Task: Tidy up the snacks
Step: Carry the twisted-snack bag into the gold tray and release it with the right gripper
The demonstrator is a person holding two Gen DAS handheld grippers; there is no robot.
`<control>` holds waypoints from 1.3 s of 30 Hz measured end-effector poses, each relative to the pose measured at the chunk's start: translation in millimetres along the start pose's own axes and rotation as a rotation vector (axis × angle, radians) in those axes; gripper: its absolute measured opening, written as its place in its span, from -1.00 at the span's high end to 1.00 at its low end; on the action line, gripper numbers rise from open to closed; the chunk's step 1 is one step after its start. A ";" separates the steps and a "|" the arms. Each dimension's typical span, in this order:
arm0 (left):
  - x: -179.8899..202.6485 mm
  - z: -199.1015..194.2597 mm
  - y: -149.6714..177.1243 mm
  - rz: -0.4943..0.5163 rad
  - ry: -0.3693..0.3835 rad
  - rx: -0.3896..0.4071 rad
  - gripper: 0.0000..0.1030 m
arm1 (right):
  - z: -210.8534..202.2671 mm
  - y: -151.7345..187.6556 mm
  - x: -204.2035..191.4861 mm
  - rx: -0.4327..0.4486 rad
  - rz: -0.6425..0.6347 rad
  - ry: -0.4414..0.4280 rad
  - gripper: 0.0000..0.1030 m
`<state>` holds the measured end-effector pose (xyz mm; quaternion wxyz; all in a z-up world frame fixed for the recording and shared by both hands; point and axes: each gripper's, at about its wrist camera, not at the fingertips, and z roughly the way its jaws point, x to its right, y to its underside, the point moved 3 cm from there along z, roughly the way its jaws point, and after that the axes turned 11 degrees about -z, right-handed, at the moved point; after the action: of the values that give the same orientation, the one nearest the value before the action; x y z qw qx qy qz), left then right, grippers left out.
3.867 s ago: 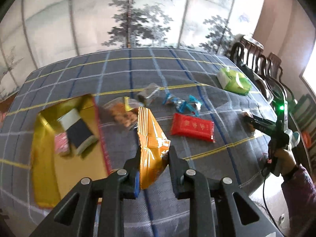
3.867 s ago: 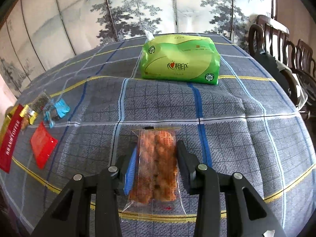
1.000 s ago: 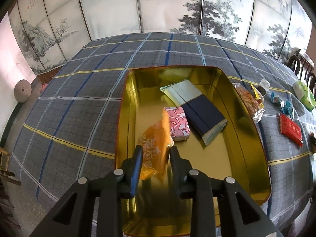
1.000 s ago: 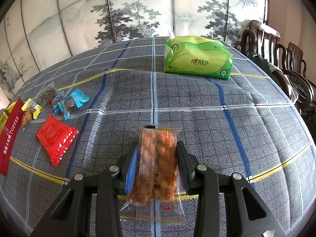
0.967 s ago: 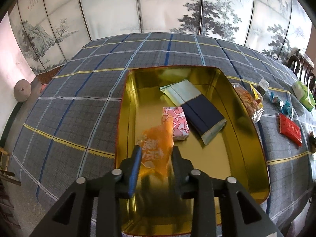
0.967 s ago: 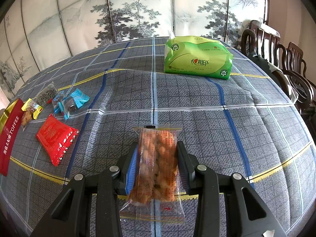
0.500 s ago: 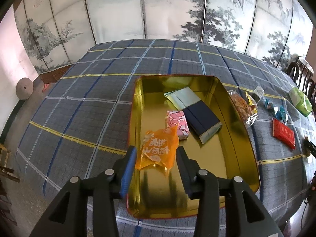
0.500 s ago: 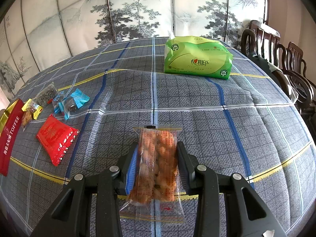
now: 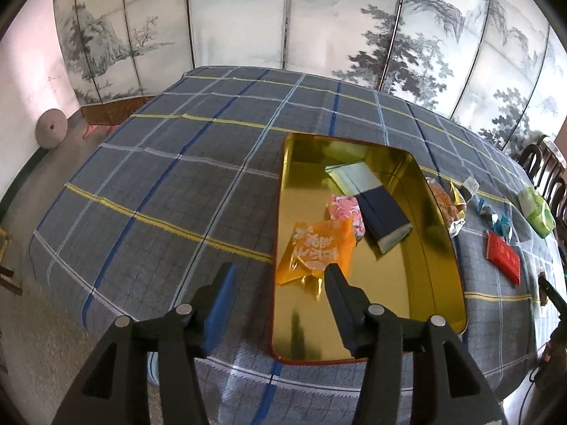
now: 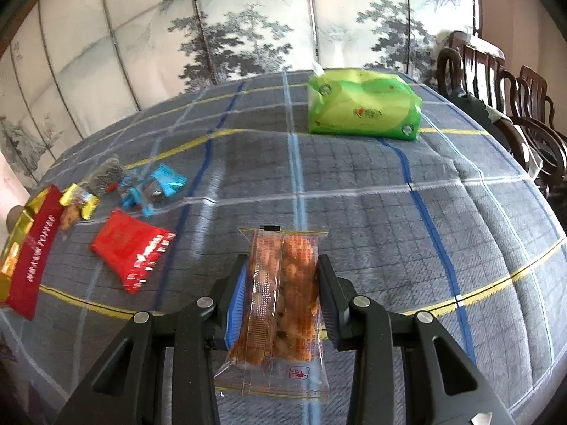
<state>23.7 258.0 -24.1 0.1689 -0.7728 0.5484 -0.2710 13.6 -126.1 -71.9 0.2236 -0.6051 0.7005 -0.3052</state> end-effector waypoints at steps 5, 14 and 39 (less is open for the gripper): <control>1.3 -0.2 5.4 0.011 0.007 -0.014 -0.05 | -20.1 -16.0 -21.7 0.040 -0.008 -0.062 0.33; -0.1 -6.7 11.6 0.019 0.023 -0.014 -0.06 | -51.0 -61.3 -120.6 0.106 -0.100 -0.280 0.33; -13.0 -33.5 22.5 0.118 -0.016 0.073 -0.08 | 64.6 -128.0 -421.7 -0.247 -0.161 -0.682 0.33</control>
<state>-16.9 263.8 -13.0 0.2168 -0.7347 0.5813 -0.2743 219.5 268.4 -52.3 0.3445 -0.7477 0.5675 -0.0159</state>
